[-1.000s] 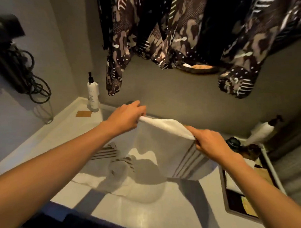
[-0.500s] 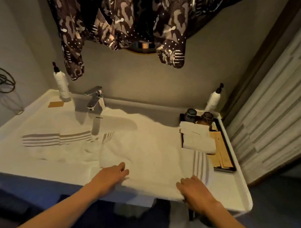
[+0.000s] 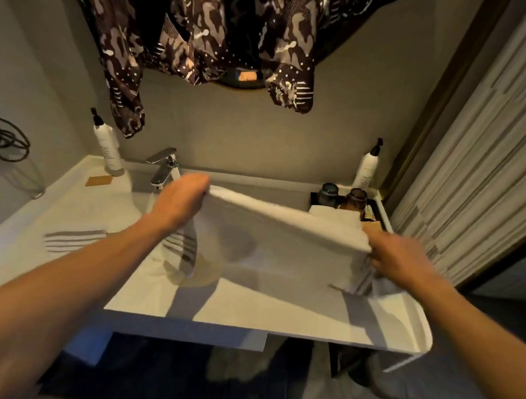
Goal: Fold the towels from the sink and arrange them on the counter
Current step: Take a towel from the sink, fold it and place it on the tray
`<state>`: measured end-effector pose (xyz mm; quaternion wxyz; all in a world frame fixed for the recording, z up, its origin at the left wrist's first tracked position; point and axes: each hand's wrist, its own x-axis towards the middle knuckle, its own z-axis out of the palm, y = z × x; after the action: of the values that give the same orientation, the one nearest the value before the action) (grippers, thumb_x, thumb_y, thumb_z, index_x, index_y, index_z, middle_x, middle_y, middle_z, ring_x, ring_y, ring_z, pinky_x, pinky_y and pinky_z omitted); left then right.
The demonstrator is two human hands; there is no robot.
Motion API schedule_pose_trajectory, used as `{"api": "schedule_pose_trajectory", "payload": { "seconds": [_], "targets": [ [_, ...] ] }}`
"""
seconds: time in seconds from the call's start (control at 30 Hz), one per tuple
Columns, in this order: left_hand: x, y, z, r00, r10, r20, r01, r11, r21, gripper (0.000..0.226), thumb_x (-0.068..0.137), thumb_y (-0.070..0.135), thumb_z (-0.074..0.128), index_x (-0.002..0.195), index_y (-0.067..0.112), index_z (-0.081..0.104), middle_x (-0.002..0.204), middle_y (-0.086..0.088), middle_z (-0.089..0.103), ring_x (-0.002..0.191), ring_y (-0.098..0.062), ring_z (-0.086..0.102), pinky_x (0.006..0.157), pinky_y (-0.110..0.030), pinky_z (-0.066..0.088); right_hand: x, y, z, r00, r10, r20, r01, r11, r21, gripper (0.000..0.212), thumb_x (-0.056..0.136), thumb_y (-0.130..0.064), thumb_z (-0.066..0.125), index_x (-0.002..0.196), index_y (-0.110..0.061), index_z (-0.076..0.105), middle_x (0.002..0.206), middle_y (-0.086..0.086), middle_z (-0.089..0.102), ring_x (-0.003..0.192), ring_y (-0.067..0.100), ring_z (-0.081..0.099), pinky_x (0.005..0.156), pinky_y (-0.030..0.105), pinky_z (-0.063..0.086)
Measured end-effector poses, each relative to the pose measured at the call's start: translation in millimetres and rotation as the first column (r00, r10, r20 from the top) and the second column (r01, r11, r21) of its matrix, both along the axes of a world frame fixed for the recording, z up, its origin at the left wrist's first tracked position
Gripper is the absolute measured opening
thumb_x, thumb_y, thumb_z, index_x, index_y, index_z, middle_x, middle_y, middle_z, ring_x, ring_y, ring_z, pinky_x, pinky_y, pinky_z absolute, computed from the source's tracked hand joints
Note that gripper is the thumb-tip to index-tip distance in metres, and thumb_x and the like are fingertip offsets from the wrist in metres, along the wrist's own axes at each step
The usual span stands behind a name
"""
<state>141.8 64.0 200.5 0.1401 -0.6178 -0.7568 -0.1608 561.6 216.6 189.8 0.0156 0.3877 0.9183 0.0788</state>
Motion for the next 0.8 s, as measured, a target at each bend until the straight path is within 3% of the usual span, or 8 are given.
{"api": "schedule_pose_trajectory", "payload": {
  "seconds": [0.1,0.2,0.33,0.47,0.57,0.63,0.73,0.8],
  "targets": [
    [0.8,4.2,22.7,0.994,-0.059,-0.092,0.065,0.996,0.063,0.025,0.072,-0.012,0.059,0.081,0.009,0.050,0.080,-0.014,0.055,0.077,-0.035,0.054,0.058,-0.045,0.043,6.7,4.1,24.9,0.989,-0.057,-0.133,0.072,0.991,0.110,0.035,0.081,-0.027,0.070,0.102,-0.026,0.042,0.095,0.002,0.066,0.077,0.026,0.066,0.055,0.032,0.049],
    [0.5,-40.5,-19.9,0.973,-0.220,-0.066,0.216,0.974,-0.071,0.035,0.060,-0.013,0.065,0.076,0.014,0.050,0.077,-0.006,0.053,0.072,-0.029,0.052,0.056,-0.035,0.039,31.6,-13.0,-16.3,0.998,-0.047,-0.050,0.048,0.998,0.026,0.034,0.084,-0.031,0.065,0.106,-0.030,0.039,0.103,-0.003,0.065,0.083,0.020,0.066,0.054,0.026,0.045],
    [18.9,-104.2,-115.9,0.979,-0.170,0.109,0.201,0.875,-0.440,0.041,0.064,0.000,0.070,0.071,0.028,0.040,0.075,0.010,0.047,0.069,-0.017,0.050,0.057,-0.029,0.039,53.6,-51.7,-110.4,0.980,0.011,0.200,0.058,0.939,-0.338,0.055,0.092,-0.037,0.049,0.138,-0.038,0.019,0.134,-0.001,0.056,0.114,0.019,0.058,0.092,0.028,0.048],
    [27.1,-149.5,-172.4,0.970,0.006,0.245,0.078,0.940,-0.333,0.042,0.061,0.001,0.067,0.072,0.026,0.034,0.067,0.007,0.043,0.057,-0.016,0.043,0.049,-0.029,0.030,59.4,-75.1,-145.5,0.953,-0.013,0.302,0.187,0.810,-0.556,0.064,0.097,-0.039,0.042,0.154,-0.029,0.015,0.153,0.003,0.039,0.132,0.023,0.046,0.106,0.032,0.039],
    [32.8,-154.0,-174.1,0.972,0.048,0.231,0.037,0.937,-0.347,0.014,0.075,0.006,0.052,0.082,0.017,0.047,0.073,0.008,0.042,0.064,-0.017,0.039,0.055,-0.029,0.031,59.7,-73.0,-149.4,0.954,-0.047,0.296,0.211,0.807,-0.551,0.064,0.097,-0.040,0.043,0.154,-0.028,0.015,0.153,0.002,0.039,0.132,0.021,0.046,0.106,0.029,0.039],
    [34.9,-147.1,-164.4,0.983,-0.063,0.172,0.125,0.918,-0.376,0.027,0.067,0.000,0.060,0.085,0.016,0.048,0.077,0.005,0.044,0.066,-0.017,0.038,0.056,-0.031,0.027,61.6,-70.1,-145.4,0.951,-0.055,0.304,0.213,0.829,-0.517,0.060,0.097,-0.037,0.045,0.152,-0.028,0.020,0.151,0.002,0.042,0.129,0.021,0.048,0.104,0.030,0.041],
    [11.0,-147.5,-164.4,0.996,-0.066,0.055,0.084,0.891,-0.447,0.051,0.047,-0.006,0.071,0.088,0.021,0.055,0.080,0.000,0.055,0.065,-0.023,0.051,0.051,-0.031,0.034,57.2,-64.9,-139.3,0.960,-0.051,0.276,0.184,0.857,-0.482,0.055,0.097,-0.035,0.049,0.147,-0.032,0.027,0.145,-0.003,0.047,0.125,0.016,0.051,0.100,0.026,0.043],
    [-5.3,-137.7,-147.7,0.998,-0.027,0.052,0.047,0.899,-0.435,0.046,0.039,-0.009,0.075,0.074,0.016,0.059,0.071,-0.004,0.058,0.061,-0.030,0.056,0.047,-0.033,0.039,49.0,-56.5,-131.7,0.975,-0.059,0.216,0.150,0.890,-0.431,0.051,0.093,-0.045,0.053,0.140,-0.033,0.036,0.135,-0.005,0.056,0.115,0.014,0.057,0.089,0.024,0.046]
  ]
}}
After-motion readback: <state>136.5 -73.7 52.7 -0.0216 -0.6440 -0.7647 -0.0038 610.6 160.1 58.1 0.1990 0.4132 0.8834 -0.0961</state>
